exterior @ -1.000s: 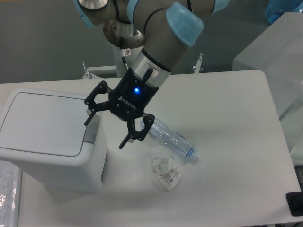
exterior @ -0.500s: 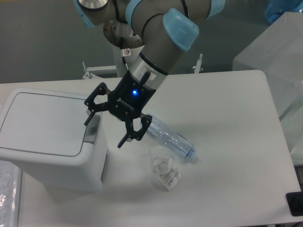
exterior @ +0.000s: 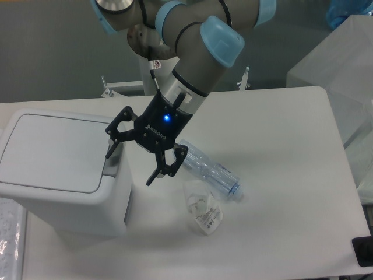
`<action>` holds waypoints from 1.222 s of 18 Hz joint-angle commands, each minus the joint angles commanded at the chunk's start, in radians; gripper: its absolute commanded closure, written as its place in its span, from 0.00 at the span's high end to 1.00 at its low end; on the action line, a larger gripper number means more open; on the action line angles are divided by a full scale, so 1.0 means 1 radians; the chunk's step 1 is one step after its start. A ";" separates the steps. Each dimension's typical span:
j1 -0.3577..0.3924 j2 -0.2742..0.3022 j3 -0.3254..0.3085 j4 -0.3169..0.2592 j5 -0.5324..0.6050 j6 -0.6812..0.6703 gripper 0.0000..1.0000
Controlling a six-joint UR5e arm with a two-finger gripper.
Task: Open the trash can
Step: 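Lower the gripper finger onto the grey latch of the lid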
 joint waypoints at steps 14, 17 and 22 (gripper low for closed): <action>0.000 -0.003 -0.008 0.003 0.002 0.000 1.00; 0.000 -0.002 -0.011 0.005 0.002 0.000 1.00; 0.000 0.000 -0.011 0.003 0.002 0.000 1.00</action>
